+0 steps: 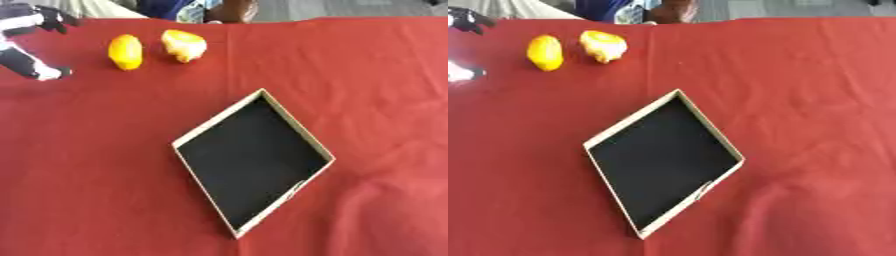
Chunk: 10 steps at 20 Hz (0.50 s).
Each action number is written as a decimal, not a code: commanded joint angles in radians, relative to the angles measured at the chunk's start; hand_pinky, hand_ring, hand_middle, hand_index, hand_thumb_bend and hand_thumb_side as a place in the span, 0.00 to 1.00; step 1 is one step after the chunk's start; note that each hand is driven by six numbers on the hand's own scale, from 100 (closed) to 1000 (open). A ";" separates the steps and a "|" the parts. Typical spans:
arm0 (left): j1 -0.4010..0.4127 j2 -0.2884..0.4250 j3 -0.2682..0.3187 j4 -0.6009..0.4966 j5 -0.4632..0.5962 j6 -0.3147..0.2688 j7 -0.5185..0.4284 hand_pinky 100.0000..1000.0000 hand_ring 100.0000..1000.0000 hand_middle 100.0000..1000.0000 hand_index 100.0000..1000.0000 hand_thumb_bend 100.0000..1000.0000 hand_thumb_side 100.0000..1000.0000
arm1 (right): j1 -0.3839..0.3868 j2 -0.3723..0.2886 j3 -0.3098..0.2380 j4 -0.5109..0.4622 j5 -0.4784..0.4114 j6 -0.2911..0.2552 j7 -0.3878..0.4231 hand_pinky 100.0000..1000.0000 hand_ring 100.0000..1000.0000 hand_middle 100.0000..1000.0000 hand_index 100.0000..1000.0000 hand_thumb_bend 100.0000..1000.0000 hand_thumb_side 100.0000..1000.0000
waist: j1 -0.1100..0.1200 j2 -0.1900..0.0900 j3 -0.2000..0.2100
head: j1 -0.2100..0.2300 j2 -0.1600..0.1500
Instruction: Pick up objects on the table and place them in the box.
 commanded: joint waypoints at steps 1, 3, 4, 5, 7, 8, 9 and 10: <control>-0.030 0.009 0.004 -0.003 -0.020 0.004 0.045 0.92 0.91 0.93 0.96 0.30 0.00 | -0.011 -0.008 -0.006 -0.017 -0.008 0.003 0.005 0.91 0.80 0.77 0.84 0.00 0.47 | 0.003 -0.024 -0.005 | 0.012 -0.020; -0.032 0.005 0.005 0.003 -0.025 0.007 0.055 0.93 0.91 0.93 0.97 0.31 0.02 | -0.012 -0.006 -0.006 -0.017 -0.009 0.005 0.007 0.91 0.80 0.77 0.84 0.00 0.47 | 0.006 -0.019 -0.011 | 0.019 -0.026; -0.033 0.004 0.006 0.005 -0.027 0.008 0.058 0.93 0.91 0.93 0.97 0.31 0.02 | -0.013 -0.004 -0.007 -0.017 -0.010 0.006 0.008 0.91 0.80 0.77 0.84 0.00 0.47 | 0.007 -0.017 -0.014 | 0.022 -0.028; -0.033 0.002 0.007 0.005 -0.028 0.009 0.061 0.93 0.91 0.93 0.96 0.31 0.03 | -0.014 -0.002 -0.007 -0.017 -0.010 0.008 0.009 0.91 0.80 0.77 0.84 0.00 0.47 | 0.008 -0.014 -0.017 | 0.024 -0.029; -0.035 0.000 0.008 0.005 -0.030 0.011 0.068 0.93 0.91 0.93 0.96 0.32 0.03 | -0.015 0.001 -0.008 -0.017 -0.010 0.010 0.012 0.91 0.80 0.77 0.84 0.00 0.47 | 0.009 -0.009 -0.023 | 0.028 -0.032; -0.036 -0.001 0.009 0.005 -0.032 0.013 0.073 0.93 0.91 0.93 0.96 0.31 0.03 | -0.016 0.003 -0.008 -0.017 -0.011 0.011 0.013 0.91 0.80 0.77 0.84 0.00 0.47 | 0.010 -0.007 -0.025 | 0.029 -0.034; -0.038 -0.002 0.010 0.005 -0.033 0.017 0.079 0.93 0.91 0.93 0.96 0.30 0.03 | -0.017 0.004 -0.008 -0.017 -0.011 0.013 0.015 0.91 0.79 0.77 0.84 0.00 0.47 | 0.011 -0.004 -0.029 | 0.032 -0.036; -0.039 -0.003 0.013 0.006 -0.033 0.021 0.085 0.93 0.91 0.93 0.96 0.30 0.03 | -0.018 0.006 -0.008 -0.017 -0.011 0.014 0.017 0.91 0.79 0.77 0.84 0.00 0.47 | 0.012 -0.001 -0.033 | 0.035 -0.039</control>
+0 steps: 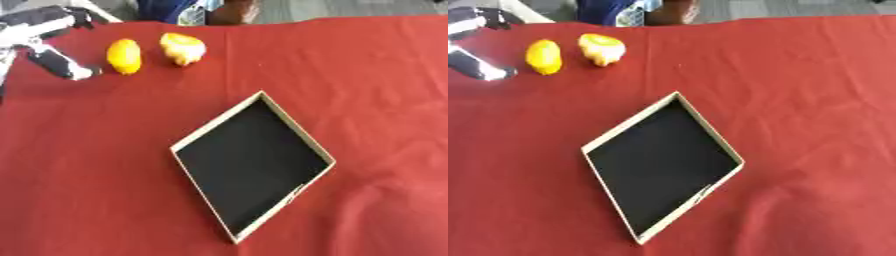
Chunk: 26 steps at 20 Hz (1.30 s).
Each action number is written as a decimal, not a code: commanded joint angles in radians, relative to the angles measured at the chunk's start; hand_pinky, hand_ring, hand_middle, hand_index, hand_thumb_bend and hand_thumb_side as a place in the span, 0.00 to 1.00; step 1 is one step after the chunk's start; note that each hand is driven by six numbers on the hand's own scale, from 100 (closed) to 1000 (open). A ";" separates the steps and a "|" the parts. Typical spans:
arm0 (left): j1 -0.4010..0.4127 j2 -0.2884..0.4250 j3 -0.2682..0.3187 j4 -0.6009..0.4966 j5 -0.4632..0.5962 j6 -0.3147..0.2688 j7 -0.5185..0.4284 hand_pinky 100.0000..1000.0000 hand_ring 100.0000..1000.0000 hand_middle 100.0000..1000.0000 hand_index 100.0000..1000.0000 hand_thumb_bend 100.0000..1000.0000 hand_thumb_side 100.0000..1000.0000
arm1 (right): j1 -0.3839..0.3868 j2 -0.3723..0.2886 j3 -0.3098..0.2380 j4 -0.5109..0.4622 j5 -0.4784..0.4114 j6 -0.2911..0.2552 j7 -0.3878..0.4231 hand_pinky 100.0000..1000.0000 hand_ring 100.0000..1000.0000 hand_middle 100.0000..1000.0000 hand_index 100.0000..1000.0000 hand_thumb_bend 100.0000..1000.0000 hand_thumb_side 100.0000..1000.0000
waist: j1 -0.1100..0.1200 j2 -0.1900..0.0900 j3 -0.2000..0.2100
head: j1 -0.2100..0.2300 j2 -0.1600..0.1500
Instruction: Pick up objects on the table and place them in the box.
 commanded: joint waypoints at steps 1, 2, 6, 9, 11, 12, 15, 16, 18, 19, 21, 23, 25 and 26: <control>-0.032 0.019 0.014 -0.008 -0.005 0.011 0.021 0.93 0.91 0.93 0.96 0.30 0.03 | -0.017 -0.008 -0.007 -0.017 -0.004 0.003 0.007 0.91 0.79 0.77 0.84 0.00 0.47 | 0.003 -0.017 -0.007 | 0.011 -0.023; -0.033 0.019 0.016 -0.006 -0.009 0.017 0.026 0.93 0.91 0.93 0.96 0.30 0.03 | -0.019 -0.007 -0.007 -0.017 -0.005 0.004 0.009 0.91 0.79 0.77 0.84 0.00 0.47 | 0.004 -0.013 -0.012 | 0.014 -0.026; -0.033 0.017 0.023 0.004 -0.031 0.033 0.035 0.93 0.91 0.93 0.96 0.30 0.04 | -0.022 -0.001 -0.009 -0.017 -0.005 0.007 0.015 0.91 0.79 0.77 0.84 0.00 0.47 | 0.006 0.003 -0.025 | 0.024 -0.034; -0.035 0.013 0.030 0.009 -0.031 0.036 0.040 0.93 0.90 0.92 0.96 0.29 0.08 | -0.025 0.005 -0.010 -0.017 -0.004 0.011 0.018 0.91 0.79 0.77 0.84 0.00 0.47 | 0.007 0.014 -0.031 | 0.028 -0.038; -0.037 0.010 0.031 0.008 -0.026 0.037 0.040 0.92 0.90 0.92 0.96 0.27 0.07 | -0.028 0.010 -0.011 -0.017 -0.004 0.015 0.020 0.91 0.79 0.77 0.84 0.00 0.47 | 0.008 0.019 -0.035 | 0.030 -0.041; -0.037 0.010 0.031 0.008 -0.024 0.039 0.042 0.92 0.89 0.91 0.96 0.26 0.08 | -0.030 0.012 -0.012 -0.017 -0.004 0.016 0.019 0.91 0.79 0.77 0.84 0.00 0.47 | 0.008 0.023 -0.038 | 0.030 -0.043; -0.036 0.008 0.033 0.009 -0.023 0.045 0.048 0.91 0.88 0.90 0.96 0.23 0.07 | -0.031 0.015 -0.013 -0.017 -0.004 0.020 0.021 0.91 0.79 0.77 0.84 0.00 0.47 | 0.010 0.031 -0.043 | 0.032 -0.047; -0.036 0.008 0.032 0.011 -0.026 0.049 0.048 0.90 0.88 0.89 0.95 0.23 0.07 | -0.030 0.016 -0.014 -0.017 -0.004 0.021 0.020 0.91 0.79 0.77 0.84 0.00 0.47 | 0.011 0.034 -0.044 | 0.033 -0.049; -0.036 0.007 0.034 0.013 -0.030 0.055 0.049 0.89 0.87 0.87 0.94 0.19 0.07 | -0.030 0.019 -0.015 -0.017 -0.004 0.025 0.020 0.91 0.79 0.77 0.84 0.00 0.48 | 0.011 0.037 -0.045 | 0.034 -0.050; -0.036 0.007 0.035 0.014 -0.030 0.058 0.051 0.88 0.86 0.86 0.93 0.17 0.07 | -0.030 0.020 -0.015 -0.017 -0.003 0.027 0.020 0.91 0.79 0.77 0.84 0.00 0.48 | 0.012 0.039 -0.045 | 0.035 -0.051; -0.036 0.006 0.036 0.015 -0.032 0.065 0.055 0.86 0.84 0.85 0.92 0.14 0.04 | -0.029 0.024 -0.016 -0.017 -0.003 0.032 0.020 0.91 0.79 0.77 0.84 0.00 0.48 | 0.012 0.041 -0.046 | 0.037 -0.053; -0.036 0.006 0.035 0.017 -0.044 0.077 0.064 0.83 0.80 0.82 0.90 0.10 0.00 | -0.027 0.027 -0.016 -0.017 -0.003 0.036 0.020 0.91 0.79 0.77 0.84 0.00 0.48 | 0.013 0.042 -0.048 | 0.039 -0.054; -0.035 0.005 0.033 0.021 -0.066 0.086 0.072 0.78 0.76 0.80 0.89 0.08 0.00 | -0.026 0.028 -0.017 -0.017 -0.003 0.037 0.019 0.91 0.79 0.77 0.84 0.00 0.48 | 0.013 0.043 -0.049 | 0.039 -0.054; -0.034 0.005 0.032 0.022 -0.081 0.089 0.078 0.76 0.73 0.78 0.88 0.06 0.00 | -0.026 0.028 -0.017 -0.017 -0.004 0.037 0.019 0.91 0.79 0.77 0.84 0.00 0.48 | 0.012 0.043 -0.049 | 0.039 -0.055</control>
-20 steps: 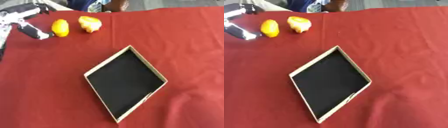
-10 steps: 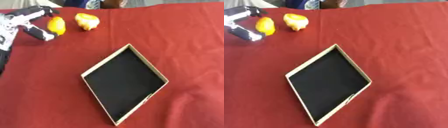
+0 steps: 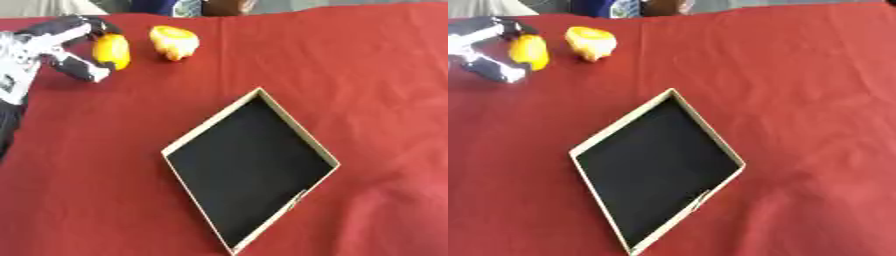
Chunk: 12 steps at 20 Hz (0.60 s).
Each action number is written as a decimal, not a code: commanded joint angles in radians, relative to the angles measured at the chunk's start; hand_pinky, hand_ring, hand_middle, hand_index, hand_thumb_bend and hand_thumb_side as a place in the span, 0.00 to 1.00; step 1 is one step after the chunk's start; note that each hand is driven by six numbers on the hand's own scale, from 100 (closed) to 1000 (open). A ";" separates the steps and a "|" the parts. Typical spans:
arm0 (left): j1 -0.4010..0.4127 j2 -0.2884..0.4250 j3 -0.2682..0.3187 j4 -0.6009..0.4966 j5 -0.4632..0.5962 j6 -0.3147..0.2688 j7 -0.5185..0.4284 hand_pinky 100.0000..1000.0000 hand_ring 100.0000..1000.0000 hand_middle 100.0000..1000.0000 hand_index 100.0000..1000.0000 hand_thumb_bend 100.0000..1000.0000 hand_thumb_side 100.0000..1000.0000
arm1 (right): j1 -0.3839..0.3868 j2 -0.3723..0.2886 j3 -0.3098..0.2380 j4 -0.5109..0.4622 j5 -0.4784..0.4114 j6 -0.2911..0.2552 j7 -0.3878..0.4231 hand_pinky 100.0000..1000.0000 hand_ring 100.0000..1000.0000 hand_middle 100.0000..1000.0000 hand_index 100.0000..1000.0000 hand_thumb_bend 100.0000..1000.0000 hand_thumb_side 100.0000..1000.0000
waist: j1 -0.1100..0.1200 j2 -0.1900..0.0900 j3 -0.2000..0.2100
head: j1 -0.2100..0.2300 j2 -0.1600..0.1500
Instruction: Pick up objects on the table and place them in the box.
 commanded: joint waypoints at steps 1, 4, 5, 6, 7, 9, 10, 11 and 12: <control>-0.020 0.017 0.007 -0.001 -0.038 0.012 0.017 0.74 0.69 0.75 0.86 0.06 0.00 | -0.008 -0.013 -0.010 -0.017 -0.004 0.005 -0.003 0.91 0.79 0.77 0.84 0.00 0.48 | -0.001 -0.022 -0.002 | 0.004 -0.013; -0.019 0.011 0.004 -0.001 -0.061 0.007 0.038 0.71 0.62 0.70 0.81 0.04 0.00 | -0.008 -0.010 -0.009 -0.017 -0.008 0.008 -0.003 0.91 0.79 0.77 0.84 0.00 0.48 | -0.002 -0.022 -0.004 | 0.004 -0.011; -0.019 0.009 0.004 -0.002 -0.061 0.004 0.047 0.70 0.58 0.68 0.78 0.01 0.00 | -0.008 -0.009 -0.009 -0.017 -0.009 0.009 -0.003 0.91 0.79 0.77 0.84 0.00 0.48 | -0.002 -0.022 -0.004 | 0.003 -0.011; -0.018 0.008 0.004 -0.003 -0.059 0.001 0.059 0.69 0.57 0.66 0.77 0.00 0.00 | -0.007 -0.008 -0.009 -0.017 -0.009 0.010 -0.002 0.91 0.79 0.77 0.84 0.00 0.48 | -0.002 -0.022 -0.005 | 0.003 -0.009; -0.017 0.007 0.003 -0.005 -0.056 -0.002 0.071 0.66 0.54 0.64 0.75 0.00 0.00 | -0.006 -0.007 -0.009 -0.017 -0.009 0.011 -0.002 0.91 0.78 0.77 0.84 0.00 0.48 | -0.003 -0.022 -0.005 | 0.003 -0.007; -0.014 0.005 -0.002 -0.011 -0.059 -0.005 0.108 0.61 0.46 0.55 0.67 0.00 0.00 | -0.004 -0.004 -0.009 -0.017 -0.010 0.014 -0.001 0.91 0.78 0.76 0.84 0.00 0.48 | -0.003 -0.023 -0.004 | 0.003 -0.008; -0.012 0.005 -0.004 -0.013 -0.067 -0.006 0.131 0.59 0.43 0.51 0.64 0.00 0.00 | -0.004 -0.003 -0.009 -0.017 -0.011 0.016 0.000 0.91 0.78 0.76 0.84 0.00 0.48 | -0.003 -0.022 -0.006 | 0.004 -0.009; -0.010 0.004 -0.006 -0.015 -0.080 -0.007 0.158 0.56 0.40 0.48 0.60 0.00 0.00 | -0.004 -0.001 -0.008 -0.017 -0.013 0.018 0.001 0.91 0.78 0.76 0.84 0.00 0.48 | -0.003 -0.022 -0.007 | 0.003 -0.008; -0.008 0.004 -0.009 -0.016 -0.093 -0.008 0.186 0.55 0.39 0.47 0.59 0.01 0.00 | -0.003 0.000 -0.006 -0.017 -0.014 0.020 0.002 0.91 0.78 0.76 0.84 0.00 0.48 | -0.003 -0.023 -0.008 | 0.003 -0.007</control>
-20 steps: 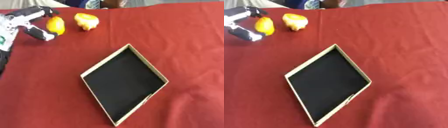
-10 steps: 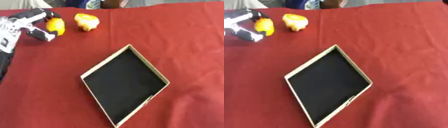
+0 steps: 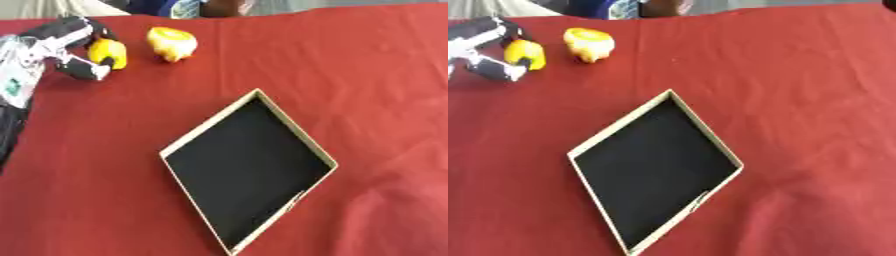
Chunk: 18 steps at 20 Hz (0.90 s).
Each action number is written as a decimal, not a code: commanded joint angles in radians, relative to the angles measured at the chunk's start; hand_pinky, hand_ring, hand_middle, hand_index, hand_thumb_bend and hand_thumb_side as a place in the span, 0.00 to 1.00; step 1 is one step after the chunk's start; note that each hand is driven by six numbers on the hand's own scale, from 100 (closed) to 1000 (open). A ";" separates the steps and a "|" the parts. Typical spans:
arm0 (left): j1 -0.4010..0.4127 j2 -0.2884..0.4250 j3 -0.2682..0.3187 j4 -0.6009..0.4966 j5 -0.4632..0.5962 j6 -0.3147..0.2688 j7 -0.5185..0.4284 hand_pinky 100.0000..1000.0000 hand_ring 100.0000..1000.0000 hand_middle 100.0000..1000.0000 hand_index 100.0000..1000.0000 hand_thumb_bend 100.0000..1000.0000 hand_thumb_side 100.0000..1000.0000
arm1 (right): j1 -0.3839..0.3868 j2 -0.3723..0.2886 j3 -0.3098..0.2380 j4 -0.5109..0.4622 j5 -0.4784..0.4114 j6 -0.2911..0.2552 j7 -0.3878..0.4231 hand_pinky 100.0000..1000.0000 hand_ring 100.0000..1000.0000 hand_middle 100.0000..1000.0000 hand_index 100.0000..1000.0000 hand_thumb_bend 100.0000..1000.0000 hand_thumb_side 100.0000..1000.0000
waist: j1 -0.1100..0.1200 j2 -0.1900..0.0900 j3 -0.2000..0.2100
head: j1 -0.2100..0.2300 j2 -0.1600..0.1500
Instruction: Pick up objects on the table and place them in the box.
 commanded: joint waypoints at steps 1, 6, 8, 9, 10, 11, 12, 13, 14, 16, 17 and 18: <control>-0.010 0.016 -0.004 -0.021 -0.034 -0.006 0.083 0.54 0.38 0.46 0.58 0.01 0.00 | -0.007 -0.009 -0.006 -0.017 -0.008 0.008 0.003 0.91 0.78 0.76 0.84 0.00 0.48 | -0.002 -0.023 -0.001 | 0.002 -0.006; -0.008 0.018 -0.015 -0.028 -0.039 -0.037 0.144 0.52 0.37 0.44 0.58 0.01 0.00 | 0.002 -0.009 -0.010 -0.017 -0.011 0.013 0.001 0.91 0.78 0.76 0.84 0.00 0.48 | -0.006 -0.033 0.014 | -0.004 0.009; -0.005 0.021 -0.023 -0.050 -0.024 -0.054 0.139 0.51 0.36 0.44 0.58 0.00 0.00 | 0.006 -0.010 -0.010 -0.017 -0.013 0.014 -0.001 0.91 0.78 0.76 0.84 0.00 0.48 | -0.007 -0.042 0.021 | -0.009 0.018; -0.002 0.023 -0.029 -0.068 -0.012 -0.063 0.135 0.51 0.36 0.44 0.58 0.00 0.00 | 0.008 -0.011 -0.011 -0.017 -0.013 0.014 -0.003 0.91 0.78 0.76 0.84 0.00 0.48 | -0.008 -0.047 0.025 | -0.012 0.024; 0.002 0.027 -0.036 -0.089 0.001 -0.072 0.129 0.51 0.36 0.44 0.58 0.01 0.00 | 0.010 -0.012 -0.012 -0.017 -0.014 0.013 -0.005 0.91 0.78 0.76 0.84 0.00 0.48 | -0.009 -0.052 0.030 | -0.014 0.029; 0.007 0.033 -0.045 -0.116 0.017 -0.082 0.124 0.51 0.37 0.44 0.58 0.01 0.00 | 0.012 -0.014 -0.013 -0.017 -0.014 0.012 -0.008 0.91 0.78 0.76 0.84 0.00 0.48 | -0.009 -0.058 0.034 | -0.017 0.034; 0.014 0.039 -0.055 -0.148 0.037 -0.092 0.118 0.51 0.36 0.44 0.58 0.00 0.00 | 0.014 -0.016 -0.013 -0.017 -0.015 0.011 -0.011 0.91 0.78 0.76 0.84 0.00 0.48 | -0.010 -0.064 0.039 | -0.021 0.040; 0.025 0.045 -0.066 -0.188 0.063 -0.101 0.112 0.51 0.36 0.44 0.58 0.00 0.00 | 0.017 -0.019 -0.015 -0.017 -0.015 0.010 -0.014 0.91 0.78 0.76 0.84 0.00 0.48 | -0.011 -0.071 0.045 | -0.027 0.046; 0.037 0.051 -0.080 -0.235 0.095 -0.110 0.104 0.52 0.36 0.44 0.59 0.00 0.00 | 0.021 -0.023 -0.016 -0.017 -0.015 0.008 -0.018 0.90 0.78 0.76 0.84 0.00 0.48 | -0.012 -0.078 0.052 | -0.035 0.053; 0.066 0.060 -0.115 -0.348 0.176 -0.119 0.078 0.52 0.36 0.45 0.59 0.00 0.00 | 0.027 -0.034 -0.019 -0.017 -0.015 0.003 -0.028 0.90 0.78 0.76 0.84 0.00 0.48 | -0.015 -0.093 0.066 | -0.055 0.069; 0.081 0.060 -0.134 -0.410 0.222 -0.117 0.060 0.52 0.36 0.45 0.59 0.00 0.00 | 0.029 -0.041 -0.021 -0.017 -0.015 -0.002 -0.033 0.90 0.78 0.76 0.84 0.00 0.48 | -0.016 -0.102 0.073 | -0.065 0.077; 0.094 0.059 -0.151 -0.466 0.264 -0.109 0.042 0.53 0.36 0.45 0.59 0.00 0.00 | 0.031 -0.047 -0.022 -0.017 -0.015 -0.007 -0.039 0.90 0.78 0.76 0.83 0.00 0.47 | -0.018 -0.109 0.078 | -0.072 0.084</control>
